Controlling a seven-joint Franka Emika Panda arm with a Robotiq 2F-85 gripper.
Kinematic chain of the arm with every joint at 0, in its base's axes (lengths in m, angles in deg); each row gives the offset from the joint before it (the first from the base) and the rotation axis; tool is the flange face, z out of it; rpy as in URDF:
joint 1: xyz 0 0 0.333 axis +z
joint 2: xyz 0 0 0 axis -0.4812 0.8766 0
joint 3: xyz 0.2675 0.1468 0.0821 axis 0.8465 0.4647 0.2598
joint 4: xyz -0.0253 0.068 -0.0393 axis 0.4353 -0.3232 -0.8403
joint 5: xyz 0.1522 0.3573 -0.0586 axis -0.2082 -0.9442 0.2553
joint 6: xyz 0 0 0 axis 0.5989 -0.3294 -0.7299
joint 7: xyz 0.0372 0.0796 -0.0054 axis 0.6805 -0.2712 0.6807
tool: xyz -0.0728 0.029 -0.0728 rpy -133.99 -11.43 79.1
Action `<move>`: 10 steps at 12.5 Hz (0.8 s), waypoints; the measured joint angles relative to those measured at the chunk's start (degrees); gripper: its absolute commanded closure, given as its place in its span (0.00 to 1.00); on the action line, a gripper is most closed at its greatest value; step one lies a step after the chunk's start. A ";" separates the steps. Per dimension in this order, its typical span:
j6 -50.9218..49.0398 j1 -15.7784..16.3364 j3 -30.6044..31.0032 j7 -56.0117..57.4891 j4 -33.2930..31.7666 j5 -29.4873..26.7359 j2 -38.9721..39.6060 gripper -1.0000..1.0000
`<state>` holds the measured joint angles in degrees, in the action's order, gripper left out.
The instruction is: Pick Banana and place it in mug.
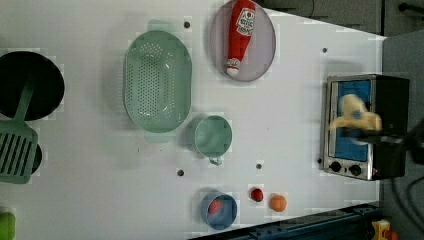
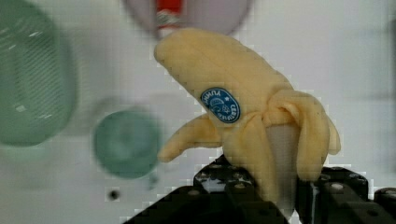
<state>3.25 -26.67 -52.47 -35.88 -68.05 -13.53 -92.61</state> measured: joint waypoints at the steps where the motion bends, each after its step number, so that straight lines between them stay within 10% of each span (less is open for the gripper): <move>1: 0.17 -0.31 4.34 -4.21 -0.22 -1.52 1.82 0.73; 5: 5.32 4.67 14.95 -19.32 -10.52 -6.88 3.90 0.73; 10: 24.76 3.20 15.65 -31.70 -12.42 -7.56 15.95 0.73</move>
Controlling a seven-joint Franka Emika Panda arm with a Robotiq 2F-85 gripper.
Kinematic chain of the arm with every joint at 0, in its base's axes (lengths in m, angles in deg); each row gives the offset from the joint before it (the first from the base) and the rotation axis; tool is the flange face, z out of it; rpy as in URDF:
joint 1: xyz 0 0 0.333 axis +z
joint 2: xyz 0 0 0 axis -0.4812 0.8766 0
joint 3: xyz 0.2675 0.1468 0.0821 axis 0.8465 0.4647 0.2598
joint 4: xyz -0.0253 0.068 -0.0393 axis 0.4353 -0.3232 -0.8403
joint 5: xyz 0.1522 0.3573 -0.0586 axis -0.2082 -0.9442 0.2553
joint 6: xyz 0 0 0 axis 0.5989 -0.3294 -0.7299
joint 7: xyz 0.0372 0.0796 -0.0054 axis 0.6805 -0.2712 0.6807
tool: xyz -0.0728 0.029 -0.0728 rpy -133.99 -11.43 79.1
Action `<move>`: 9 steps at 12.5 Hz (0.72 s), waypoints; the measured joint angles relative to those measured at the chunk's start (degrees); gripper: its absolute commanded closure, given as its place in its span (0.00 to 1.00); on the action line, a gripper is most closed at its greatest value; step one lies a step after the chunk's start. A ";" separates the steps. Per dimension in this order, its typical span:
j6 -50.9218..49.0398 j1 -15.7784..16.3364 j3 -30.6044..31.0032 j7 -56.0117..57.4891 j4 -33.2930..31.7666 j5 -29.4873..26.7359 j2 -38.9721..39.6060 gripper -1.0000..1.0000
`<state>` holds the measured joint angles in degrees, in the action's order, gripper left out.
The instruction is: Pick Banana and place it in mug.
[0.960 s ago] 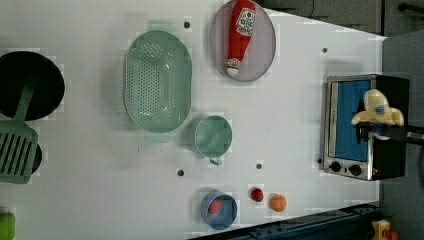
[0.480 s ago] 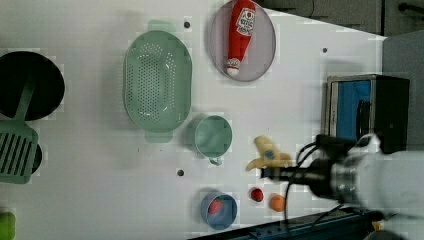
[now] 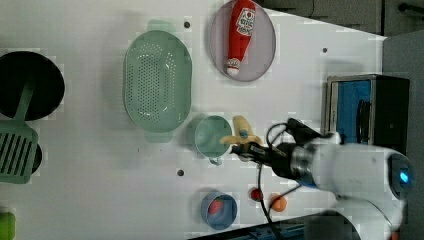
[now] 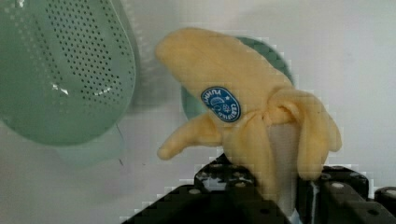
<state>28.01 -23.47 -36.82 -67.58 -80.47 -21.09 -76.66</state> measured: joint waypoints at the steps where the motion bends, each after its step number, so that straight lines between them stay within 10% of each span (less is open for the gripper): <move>1: 0.31 -0.54 0.35 -0.65 0.00 -0.48 2.67 0.73; 4: 2.97 -0.27 -1.09 -1.97 -0.78 1.92 7.03 0.70; 9: 4.17 -0.46 -0.67 -4.45 0.22 7.11 7.99 0.15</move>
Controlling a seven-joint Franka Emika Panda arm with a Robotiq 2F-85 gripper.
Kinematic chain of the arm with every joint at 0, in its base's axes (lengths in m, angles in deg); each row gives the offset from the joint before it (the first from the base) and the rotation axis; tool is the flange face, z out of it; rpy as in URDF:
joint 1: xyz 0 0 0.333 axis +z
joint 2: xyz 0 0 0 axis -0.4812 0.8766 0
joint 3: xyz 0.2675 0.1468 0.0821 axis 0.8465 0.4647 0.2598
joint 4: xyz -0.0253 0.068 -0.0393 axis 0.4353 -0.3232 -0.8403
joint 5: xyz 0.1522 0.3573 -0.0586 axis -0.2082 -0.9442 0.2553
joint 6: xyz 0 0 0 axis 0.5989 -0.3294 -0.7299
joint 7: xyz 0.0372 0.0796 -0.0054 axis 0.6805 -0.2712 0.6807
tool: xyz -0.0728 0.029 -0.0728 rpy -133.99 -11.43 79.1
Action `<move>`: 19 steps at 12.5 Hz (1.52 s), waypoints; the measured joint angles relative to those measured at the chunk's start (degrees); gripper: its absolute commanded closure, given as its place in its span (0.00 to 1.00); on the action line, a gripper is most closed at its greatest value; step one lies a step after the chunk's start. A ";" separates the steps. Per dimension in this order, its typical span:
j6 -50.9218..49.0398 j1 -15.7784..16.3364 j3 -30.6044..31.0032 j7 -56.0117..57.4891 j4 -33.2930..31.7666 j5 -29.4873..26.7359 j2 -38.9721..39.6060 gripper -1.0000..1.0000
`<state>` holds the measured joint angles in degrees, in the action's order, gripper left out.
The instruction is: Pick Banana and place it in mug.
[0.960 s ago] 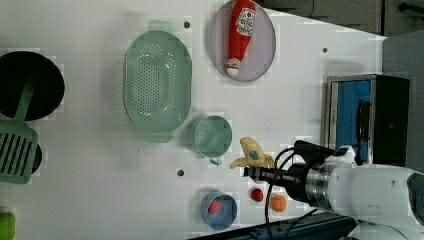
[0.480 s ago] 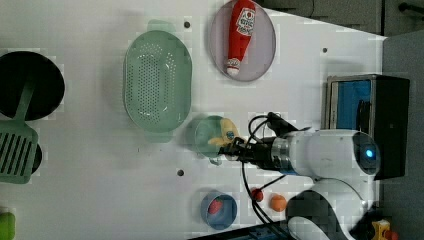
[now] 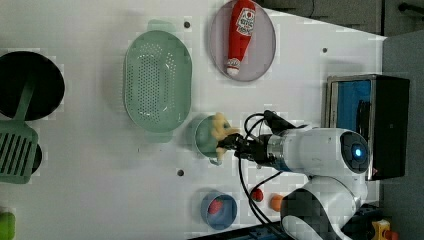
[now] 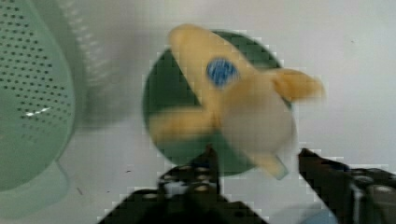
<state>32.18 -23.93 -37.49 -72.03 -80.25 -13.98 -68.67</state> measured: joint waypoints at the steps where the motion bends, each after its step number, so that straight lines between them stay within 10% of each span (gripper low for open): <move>1: 0.95 0.54 -0.49 -0.67 0.11 -0.19 -0.07 0.00; 7: -2.38 -0.33 -2.83 -1.57 3.80 -0.83 -3.05 0.00; 19: -43.46 -2.43 -27.53 -2.14 29.66 3.16 -17.61 0.00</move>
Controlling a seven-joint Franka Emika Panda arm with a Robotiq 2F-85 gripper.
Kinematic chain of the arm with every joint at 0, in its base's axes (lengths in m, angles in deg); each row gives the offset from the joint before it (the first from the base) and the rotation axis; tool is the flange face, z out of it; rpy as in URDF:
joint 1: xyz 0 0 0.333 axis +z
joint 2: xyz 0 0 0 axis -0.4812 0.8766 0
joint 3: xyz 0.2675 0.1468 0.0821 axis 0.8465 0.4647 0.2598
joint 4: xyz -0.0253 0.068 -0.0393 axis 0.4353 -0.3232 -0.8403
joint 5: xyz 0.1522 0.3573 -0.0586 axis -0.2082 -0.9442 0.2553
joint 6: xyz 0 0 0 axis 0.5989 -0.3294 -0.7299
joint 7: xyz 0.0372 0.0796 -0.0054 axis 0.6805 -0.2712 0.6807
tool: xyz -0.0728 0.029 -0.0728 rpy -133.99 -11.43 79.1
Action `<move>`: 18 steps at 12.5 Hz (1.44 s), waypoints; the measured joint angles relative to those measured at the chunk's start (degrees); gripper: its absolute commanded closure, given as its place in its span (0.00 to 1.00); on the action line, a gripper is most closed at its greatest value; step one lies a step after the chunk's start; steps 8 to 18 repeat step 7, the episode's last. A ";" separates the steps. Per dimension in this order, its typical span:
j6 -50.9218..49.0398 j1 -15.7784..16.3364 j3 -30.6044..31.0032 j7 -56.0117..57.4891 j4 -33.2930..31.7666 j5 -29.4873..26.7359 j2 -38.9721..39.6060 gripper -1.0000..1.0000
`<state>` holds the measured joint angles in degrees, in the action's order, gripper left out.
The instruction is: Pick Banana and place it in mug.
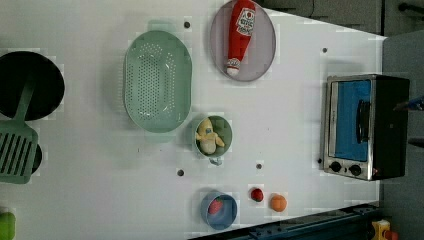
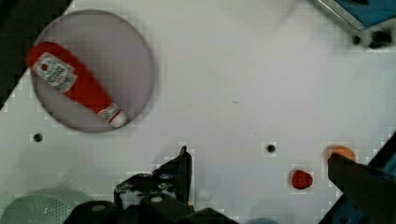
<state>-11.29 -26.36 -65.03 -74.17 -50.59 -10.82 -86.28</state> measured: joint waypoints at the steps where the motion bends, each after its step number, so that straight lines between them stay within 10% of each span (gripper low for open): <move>1: 0.03 -0.11 -0.71 -0.01 0.11 0.46 0.15 0.00; 18: 0.90 0.23 -0.84 -0.01 -1.23 -0.22 0.97 0.00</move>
